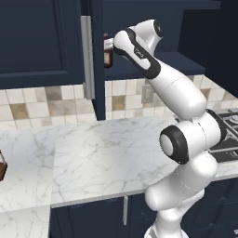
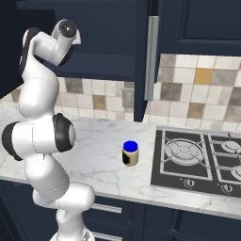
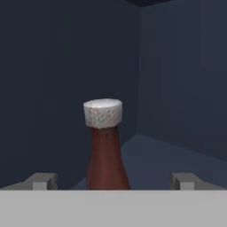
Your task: Take 2 condiments from the cabinet and move them on the counter near the stove.Make sure the condiments are lined up with each other, next to each other.
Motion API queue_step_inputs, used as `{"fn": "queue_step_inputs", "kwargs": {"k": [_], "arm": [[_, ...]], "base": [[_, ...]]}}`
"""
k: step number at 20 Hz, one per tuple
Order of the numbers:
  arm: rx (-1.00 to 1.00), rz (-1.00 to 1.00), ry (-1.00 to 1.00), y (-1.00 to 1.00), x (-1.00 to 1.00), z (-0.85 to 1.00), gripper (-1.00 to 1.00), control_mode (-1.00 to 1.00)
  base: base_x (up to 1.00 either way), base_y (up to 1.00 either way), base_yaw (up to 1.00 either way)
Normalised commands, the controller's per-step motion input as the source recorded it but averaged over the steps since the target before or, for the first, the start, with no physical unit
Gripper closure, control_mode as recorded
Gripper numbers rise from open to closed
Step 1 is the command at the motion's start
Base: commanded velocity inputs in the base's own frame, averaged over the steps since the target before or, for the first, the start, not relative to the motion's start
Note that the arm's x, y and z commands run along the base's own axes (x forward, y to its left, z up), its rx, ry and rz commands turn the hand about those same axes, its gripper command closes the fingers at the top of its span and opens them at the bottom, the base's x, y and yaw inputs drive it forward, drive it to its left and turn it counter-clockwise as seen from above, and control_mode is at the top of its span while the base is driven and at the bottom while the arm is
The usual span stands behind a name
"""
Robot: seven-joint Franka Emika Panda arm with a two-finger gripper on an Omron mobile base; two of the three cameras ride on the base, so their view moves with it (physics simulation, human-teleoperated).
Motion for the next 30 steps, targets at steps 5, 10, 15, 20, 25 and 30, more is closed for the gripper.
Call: {"fn": "queue_step_inputs", "kwargs": {"k": [5,10,15,20,25,30], "arm": [[0.0,0.04,0.02,0.08,0.21,0.03,-1.0,-1.0],[0.0,0.04,0.0,0.06,0.24,0.0,-1.0,-1.0],[0.0,0.04,0.0,0.06,0.25,0.0,-1.0,-1.0],[0.0,0.02,0.0,0.01,0.21,0.0,-1.0,-1.0],[0.0,0.01,0.0,0.01,0.08,0.0,1.0,-1.0],[0.0,0.0,0.0,0.0,0.0,0.0,1.0,-1.0]], "base": [[0.0,0.0,0.0],[0.0,0.0,0.0],[0.0,0.0,0.0],[0.0,0.0,0.0],[0.0,0.0,0.0],[0.0,0.0,0.0]]}}
